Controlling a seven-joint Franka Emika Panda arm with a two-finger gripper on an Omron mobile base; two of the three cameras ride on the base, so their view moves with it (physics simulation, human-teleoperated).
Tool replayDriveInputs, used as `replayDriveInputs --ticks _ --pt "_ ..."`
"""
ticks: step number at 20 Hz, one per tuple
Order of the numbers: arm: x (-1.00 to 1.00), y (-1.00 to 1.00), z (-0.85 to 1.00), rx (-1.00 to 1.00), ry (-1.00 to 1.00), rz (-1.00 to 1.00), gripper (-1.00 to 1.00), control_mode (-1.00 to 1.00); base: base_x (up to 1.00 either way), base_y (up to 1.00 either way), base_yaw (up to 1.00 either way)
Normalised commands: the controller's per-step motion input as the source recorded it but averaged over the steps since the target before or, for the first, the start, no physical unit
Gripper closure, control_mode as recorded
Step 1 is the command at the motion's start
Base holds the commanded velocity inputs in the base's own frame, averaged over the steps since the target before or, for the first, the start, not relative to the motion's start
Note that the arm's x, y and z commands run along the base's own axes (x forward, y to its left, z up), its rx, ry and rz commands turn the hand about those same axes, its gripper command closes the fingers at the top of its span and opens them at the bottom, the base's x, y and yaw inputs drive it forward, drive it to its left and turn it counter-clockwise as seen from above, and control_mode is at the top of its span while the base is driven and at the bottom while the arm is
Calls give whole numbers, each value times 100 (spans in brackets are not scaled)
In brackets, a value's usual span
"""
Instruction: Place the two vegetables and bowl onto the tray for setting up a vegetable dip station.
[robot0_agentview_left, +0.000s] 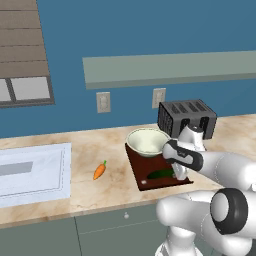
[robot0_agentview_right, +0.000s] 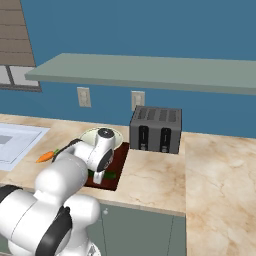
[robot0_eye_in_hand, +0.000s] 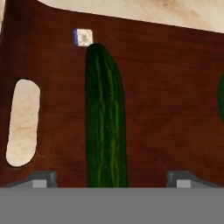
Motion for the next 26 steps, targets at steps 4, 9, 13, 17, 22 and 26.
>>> replayDriveInputs --ticks 4,9,13,17,22,26 --pt "-4 0 0 0 0 -8 -100 -100 0 0 0" --pt "-12 -2 0 0 0 -6 -100 -100 0 0 0" --pt "-24 -5 1 0 0 -8 -100 -100 0 0 0" --pt "-29 0 15 0 -2 -6 -100 -100 0 0 0" --pt "-25 6 25 0 1 -5 -100 -100 0 0 0" --pt "-24 6 23 0 5 -8 -100 -100 0 0 0"
